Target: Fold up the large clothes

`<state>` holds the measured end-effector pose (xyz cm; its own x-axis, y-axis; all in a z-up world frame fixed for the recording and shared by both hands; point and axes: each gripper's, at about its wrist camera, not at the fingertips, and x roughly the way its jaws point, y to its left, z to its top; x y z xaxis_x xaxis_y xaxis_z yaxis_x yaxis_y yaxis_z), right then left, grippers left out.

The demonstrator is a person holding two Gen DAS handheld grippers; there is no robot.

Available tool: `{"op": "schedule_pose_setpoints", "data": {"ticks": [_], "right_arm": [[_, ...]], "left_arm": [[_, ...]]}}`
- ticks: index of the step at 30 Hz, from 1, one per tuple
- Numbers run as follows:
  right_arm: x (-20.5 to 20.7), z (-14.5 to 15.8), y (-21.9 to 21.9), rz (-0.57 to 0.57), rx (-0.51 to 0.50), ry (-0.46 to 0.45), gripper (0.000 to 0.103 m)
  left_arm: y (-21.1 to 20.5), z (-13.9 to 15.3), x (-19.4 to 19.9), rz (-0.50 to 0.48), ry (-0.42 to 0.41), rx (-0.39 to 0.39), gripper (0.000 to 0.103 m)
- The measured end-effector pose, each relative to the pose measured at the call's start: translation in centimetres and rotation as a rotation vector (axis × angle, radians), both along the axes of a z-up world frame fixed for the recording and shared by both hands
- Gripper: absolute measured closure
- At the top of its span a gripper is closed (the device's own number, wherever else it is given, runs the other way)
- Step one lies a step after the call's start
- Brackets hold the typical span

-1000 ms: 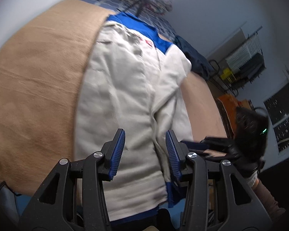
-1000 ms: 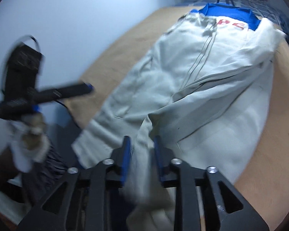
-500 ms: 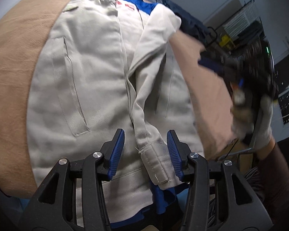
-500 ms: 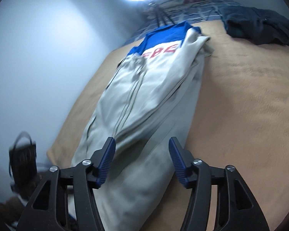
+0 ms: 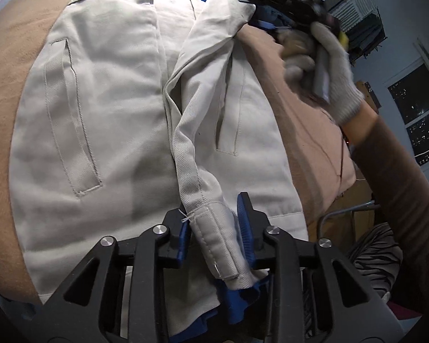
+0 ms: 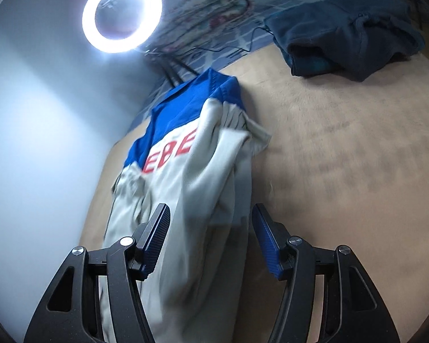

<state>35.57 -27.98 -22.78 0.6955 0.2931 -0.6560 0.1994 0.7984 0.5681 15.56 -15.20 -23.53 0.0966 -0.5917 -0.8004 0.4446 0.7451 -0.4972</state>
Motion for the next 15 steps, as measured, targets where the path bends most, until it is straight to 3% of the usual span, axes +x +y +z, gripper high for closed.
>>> {"op": "schedule_pose_setpoints", "data": {"ticks": [2, 3, 4, 5, 9, 12, 15], "right_arm": [[1.2, -0.1, 0.3, -0.006, 0.000, -0.013, 0.044], [1.7, 0.0, 0.5, -0.006, -0.009, -0.014, 0.049], [2.2, 0.3, 0.9, 0.006, -0.007, -0.021, 0.071], [2.7, 0.4, 1.1, 0.022, 0.008, -0.020, 0.079], [5.9, 1.5, 4.3, 0.127, 0.017, -0.029, 0.079], [8.8, 1.2, 7.8, 0.277, 0.048, 0.041, 0.072], [9.1, 2.6, 10.2, 0.382, -0.034, 0.069, 0.072]], "left_arm": [[-0.3, 0.0, -0.1, -0.006, 0.008, -0.009, 0.077], [-0.4, 0.0, -0.1, -0.009, 0.010, -0.011, 0.078], [-0.6, -0.1, -0.1, -0.013, 0.014, -0.014, 0.078], [-0.7, -0.1, -0.2, -0.018, 0.018, -0.020, 0.078], [-1.2, -0.1, 0.2, -0.028, 0.029, -0.026, 0.078], [-1.4, -0.3, 0.3, -0.024, 0.042, -0.031, 0.078], [-1.3, -0.3, 0.6, -0.021, 0.049, -0.039, 0.078]]}}
